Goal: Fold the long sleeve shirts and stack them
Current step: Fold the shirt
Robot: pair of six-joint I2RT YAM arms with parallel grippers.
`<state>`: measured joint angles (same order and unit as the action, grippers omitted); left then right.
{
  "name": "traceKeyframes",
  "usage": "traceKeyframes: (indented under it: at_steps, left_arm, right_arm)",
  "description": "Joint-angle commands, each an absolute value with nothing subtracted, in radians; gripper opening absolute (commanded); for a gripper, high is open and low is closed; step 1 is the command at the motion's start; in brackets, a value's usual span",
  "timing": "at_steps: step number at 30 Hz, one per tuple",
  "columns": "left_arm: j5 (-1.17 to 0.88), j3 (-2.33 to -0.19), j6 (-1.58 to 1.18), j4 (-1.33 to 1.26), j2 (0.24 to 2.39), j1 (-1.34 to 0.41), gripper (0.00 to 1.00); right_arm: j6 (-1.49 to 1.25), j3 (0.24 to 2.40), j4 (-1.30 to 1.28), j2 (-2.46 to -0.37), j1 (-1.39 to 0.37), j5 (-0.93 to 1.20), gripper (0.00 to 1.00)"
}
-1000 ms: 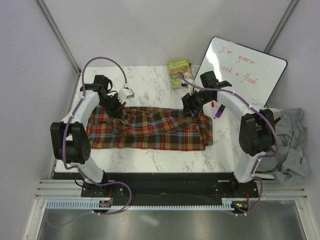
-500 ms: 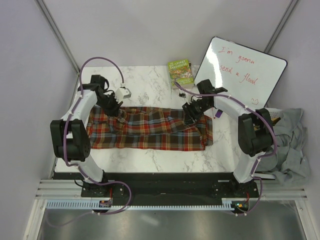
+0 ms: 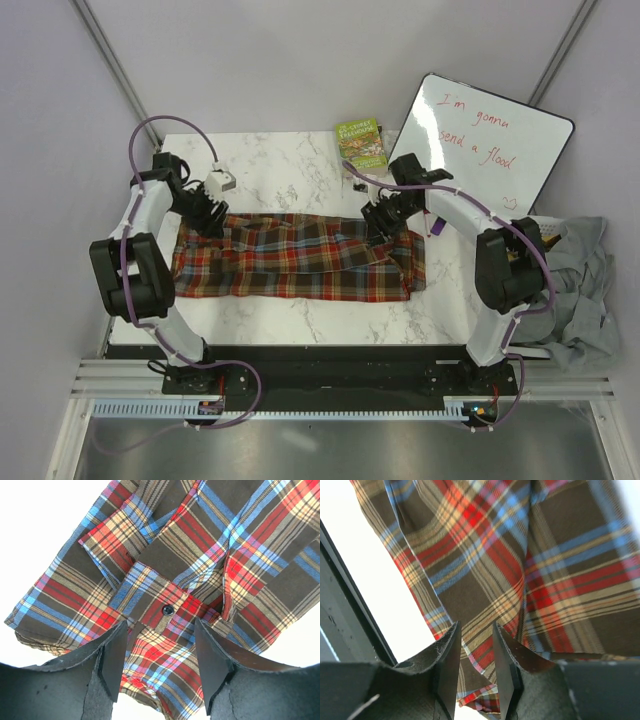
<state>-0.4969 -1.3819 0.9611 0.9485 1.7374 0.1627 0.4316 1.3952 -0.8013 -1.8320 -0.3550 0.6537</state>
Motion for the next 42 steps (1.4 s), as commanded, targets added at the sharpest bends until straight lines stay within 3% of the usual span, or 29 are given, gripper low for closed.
traceKeyframes:
  at_steps: [1,6,9,10,17,25,32,42]
  left_arm:
    - [-0.583,-1.391,0.928,0.953,1.713,0.178,0.64]
    - [-0.612,-1.367,0.923,0.962,1.697,0.173,0.69]
    - [-0.600,-1.370,0.922,0.951,1.689,0.150,0.87]
    - [-0.592,-1.367,0.925,0.919,1.683,0.147,0.99]
    - [-0.416,-1.390,0.923,0.821,1.755,0.060,0.99]
    - [-0.230,-1.358,0.899,0.743,1.891,0.060,0.95]
    - [-0.104,-1.293,0.891,0.692,1.928,0.133,0.93]
    - [-0.097,-1.178,0.911,0.733,1.839,0.429,0.94]
  right_arm:
    - [0.431,1.442,-0.804,-1.815,-0.371,0.670,0.38]
    - [0.434,1.370,-0.779,-1.802,-0.428,0.583,0.35]
    - [0.422,1.316,-0.750,-1.828,-0.453,0.503,0.32]
    - [0.417,1.299,-0.749,-1.841,-0.453,0.486,0.31]
    - [0.385,1.287,-0.741,-1.910,-0.456,0.377,0.30]
    - [0.351,1.402,-0.808,-1.841,-0.454,0.385,0.62]
    - [0.322,1.460,-0.853,-1.786,-0.454,0.396,0.68]
    - [0.298,1.477,-0.870,-1.798,-0.517,0.374,0.63]
